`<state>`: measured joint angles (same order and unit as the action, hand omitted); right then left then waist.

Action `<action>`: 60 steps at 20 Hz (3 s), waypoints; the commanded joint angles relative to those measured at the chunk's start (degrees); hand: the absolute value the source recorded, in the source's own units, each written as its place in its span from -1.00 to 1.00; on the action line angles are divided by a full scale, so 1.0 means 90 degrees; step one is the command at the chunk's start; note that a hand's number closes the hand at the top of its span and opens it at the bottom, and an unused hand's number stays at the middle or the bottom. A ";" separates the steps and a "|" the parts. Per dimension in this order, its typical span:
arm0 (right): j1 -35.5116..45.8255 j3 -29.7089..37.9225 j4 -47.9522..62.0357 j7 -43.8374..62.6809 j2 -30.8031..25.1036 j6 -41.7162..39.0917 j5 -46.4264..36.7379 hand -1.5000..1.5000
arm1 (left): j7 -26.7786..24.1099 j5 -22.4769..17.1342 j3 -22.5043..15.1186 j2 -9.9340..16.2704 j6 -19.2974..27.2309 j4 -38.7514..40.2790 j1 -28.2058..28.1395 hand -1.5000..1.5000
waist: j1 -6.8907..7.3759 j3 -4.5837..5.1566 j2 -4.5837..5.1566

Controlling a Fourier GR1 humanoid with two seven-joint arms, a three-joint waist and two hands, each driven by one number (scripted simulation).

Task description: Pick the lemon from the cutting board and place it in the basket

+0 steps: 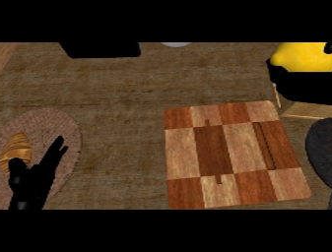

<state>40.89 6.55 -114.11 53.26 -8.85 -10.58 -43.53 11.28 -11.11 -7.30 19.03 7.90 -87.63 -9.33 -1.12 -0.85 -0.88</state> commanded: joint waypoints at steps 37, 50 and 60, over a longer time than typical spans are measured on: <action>0.0243 0.2601 0.6347 -0.3807 -0.2473 0.1622 0.0795 1.00 | 0.0215 0.0402 -0.0084 -0.0412 -0.0173 0.0520 0.0027 0.00 | 0.0223 0.0094 0.0180; 0.0543 0.2594 0.7574 -0.5136 -0.3387 0.1524 0.0883 -1.00 | 0.0316 0.0193 0.0299 -0.0249 -0.0529 0.0861 0.0220 0.00 | 0.0199 0.0093 0.0137; 0.0271 0.3750 0.7903 -0.5274 -0.4120 0.1537 0.1850 -1.00 | 0.0482 0.0407 0.0181 -0.0412 -0.0309 0.0360 -0.0042 0.00 | 0.0144 0.0087 0.0115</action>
<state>44.50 36.49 -45.34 6.53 -42.27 3.52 -29.49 12.79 -7.69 -4.78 16.22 4.90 -87.01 -7.67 0.27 -0.78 -0.58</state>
